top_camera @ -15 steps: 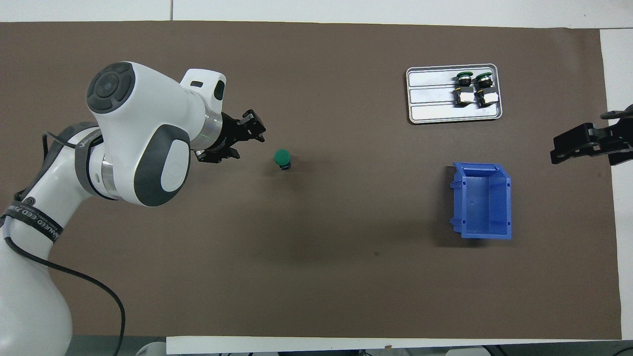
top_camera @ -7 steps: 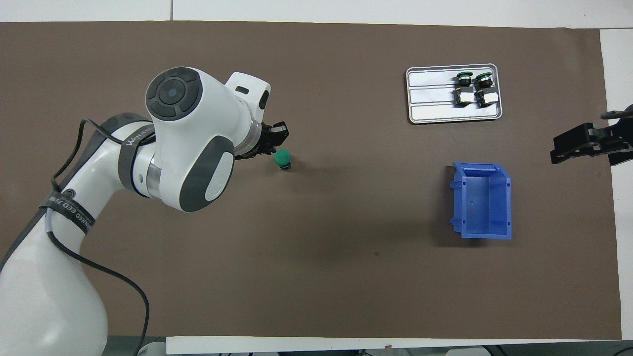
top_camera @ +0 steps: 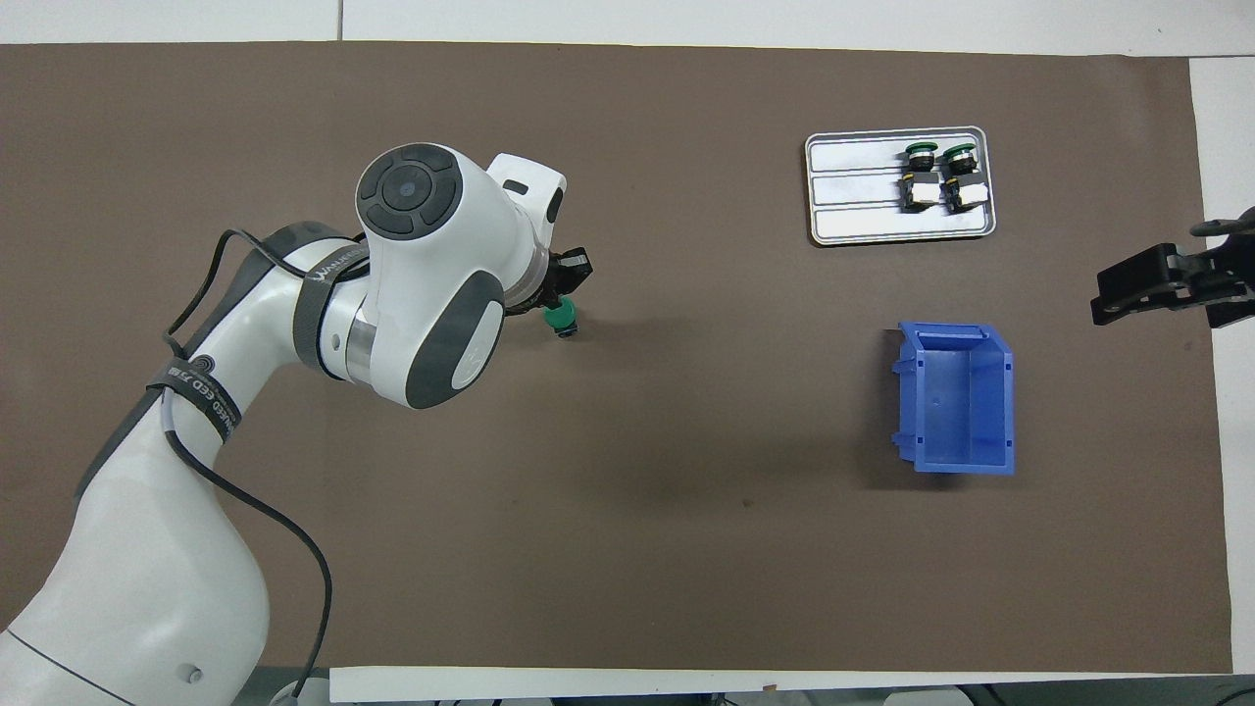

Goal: Place and press button with both arms

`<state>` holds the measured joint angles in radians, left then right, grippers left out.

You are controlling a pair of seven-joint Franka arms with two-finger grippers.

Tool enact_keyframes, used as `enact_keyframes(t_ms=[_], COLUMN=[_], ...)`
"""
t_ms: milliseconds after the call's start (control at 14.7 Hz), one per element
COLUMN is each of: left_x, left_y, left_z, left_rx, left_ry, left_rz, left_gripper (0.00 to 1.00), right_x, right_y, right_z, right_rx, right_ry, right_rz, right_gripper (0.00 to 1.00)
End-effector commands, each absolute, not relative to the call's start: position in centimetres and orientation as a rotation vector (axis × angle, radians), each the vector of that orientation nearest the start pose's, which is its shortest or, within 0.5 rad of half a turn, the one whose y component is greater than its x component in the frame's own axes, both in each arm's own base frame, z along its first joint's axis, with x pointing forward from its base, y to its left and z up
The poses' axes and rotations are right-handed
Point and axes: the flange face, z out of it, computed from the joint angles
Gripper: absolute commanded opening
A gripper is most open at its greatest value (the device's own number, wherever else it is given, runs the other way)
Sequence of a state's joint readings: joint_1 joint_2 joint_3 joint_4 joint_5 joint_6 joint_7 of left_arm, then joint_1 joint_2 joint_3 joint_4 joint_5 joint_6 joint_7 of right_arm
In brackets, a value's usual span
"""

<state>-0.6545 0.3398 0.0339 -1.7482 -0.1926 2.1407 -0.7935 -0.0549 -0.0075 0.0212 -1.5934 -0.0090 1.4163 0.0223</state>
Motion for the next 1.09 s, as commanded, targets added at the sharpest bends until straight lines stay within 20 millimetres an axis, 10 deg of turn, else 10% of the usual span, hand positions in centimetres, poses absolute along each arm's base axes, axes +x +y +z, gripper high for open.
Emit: enact_keyframes(t_ms=[0, 1022], left_x=[52.1, 50.4], left_y=[-39.3, -38.8], left_z=[38.1, 34.6], left_rx=[-3.248, -3.237], left_ry=[-0.44, -0.408], left_rz=[0.066, 0.077], left_gripper=[0.0, 0.01], right_x=[52.7, 52.7], right_y=[-2.0, -2.0], right_z=[60.7, 60.7], right_rx=[-3.14, -3.14], right_ry=[0.069, 0.069], right_rz=[0.256, 0.256], right_gripper=[1.0, 1.0])
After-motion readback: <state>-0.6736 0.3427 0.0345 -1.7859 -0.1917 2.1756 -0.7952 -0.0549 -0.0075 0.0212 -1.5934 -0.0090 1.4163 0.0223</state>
